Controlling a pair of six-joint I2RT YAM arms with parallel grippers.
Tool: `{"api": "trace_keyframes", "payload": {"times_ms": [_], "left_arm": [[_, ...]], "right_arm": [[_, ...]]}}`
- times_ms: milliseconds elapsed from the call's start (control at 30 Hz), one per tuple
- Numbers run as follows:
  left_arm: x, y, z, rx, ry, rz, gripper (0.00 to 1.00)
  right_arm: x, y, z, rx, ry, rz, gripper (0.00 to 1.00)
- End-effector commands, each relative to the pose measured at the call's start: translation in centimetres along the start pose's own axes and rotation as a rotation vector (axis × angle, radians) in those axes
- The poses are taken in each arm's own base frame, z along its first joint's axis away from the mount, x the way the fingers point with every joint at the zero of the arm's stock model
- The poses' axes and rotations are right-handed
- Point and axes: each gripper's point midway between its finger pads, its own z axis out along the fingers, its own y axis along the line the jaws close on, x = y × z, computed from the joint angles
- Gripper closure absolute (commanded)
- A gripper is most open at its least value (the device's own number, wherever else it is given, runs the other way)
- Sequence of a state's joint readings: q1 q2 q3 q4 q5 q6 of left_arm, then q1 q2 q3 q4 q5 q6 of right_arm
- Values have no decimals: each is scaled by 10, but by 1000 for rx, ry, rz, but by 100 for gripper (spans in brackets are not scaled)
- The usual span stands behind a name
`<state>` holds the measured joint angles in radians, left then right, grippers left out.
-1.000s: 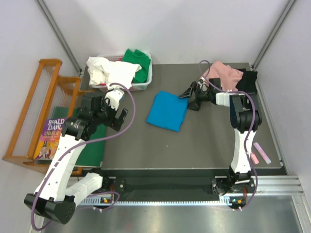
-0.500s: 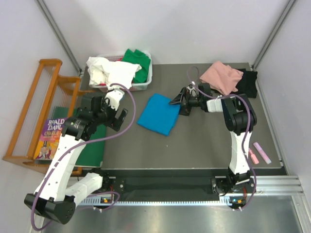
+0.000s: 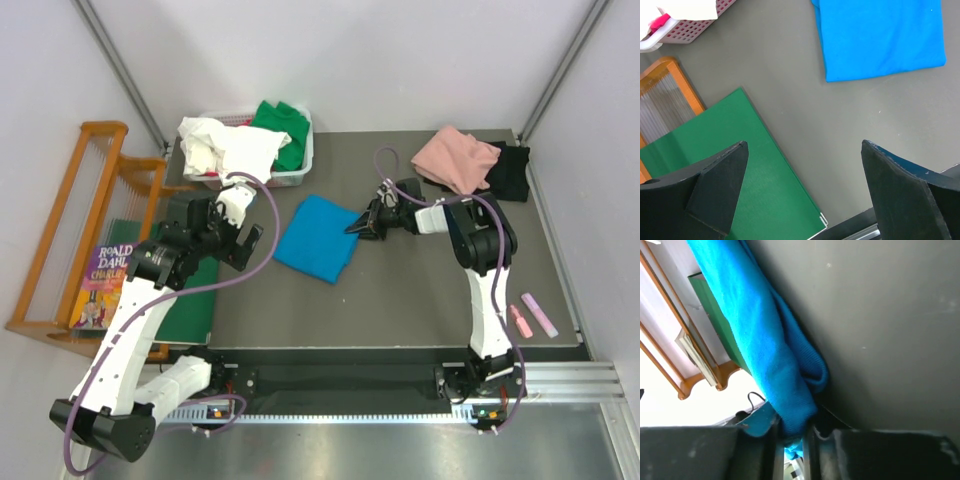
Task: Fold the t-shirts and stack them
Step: Neatly place the folded tshirt to the corner
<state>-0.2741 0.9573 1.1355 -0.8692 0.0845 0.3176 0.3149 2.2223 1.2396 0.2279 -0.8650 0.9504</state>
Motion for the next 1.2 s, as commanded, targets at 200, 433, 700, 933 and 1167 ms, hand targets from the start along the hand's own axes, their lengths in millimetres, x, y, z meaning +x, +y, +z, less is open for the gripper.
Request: {"api": "trace_keyframes", "payload": {"times_ms": [200, 433, 700, 933, 1167], "left_arm": [[-17, 5, -12, -16, -59, 11, 1], [-18, 5, -14, -15, -56, 5, 1], [7, -4, 1, 11, -13, -14, 1], [8, -4, -1, 4, -14, -17, 1], [12, -8, 1, 21, -8, -29, 1]], "right_arm": [[-9, -10, 17, 46, 13, 16, 100], [-85, 93, -9, -96, -71, -136, 100], [-159, 175, -89, -212, -233, -199, 100], [-209, 185, -175, -255, -415, -209, 100], [-247, 181, -279, -279, -638, -203, 100]]}}
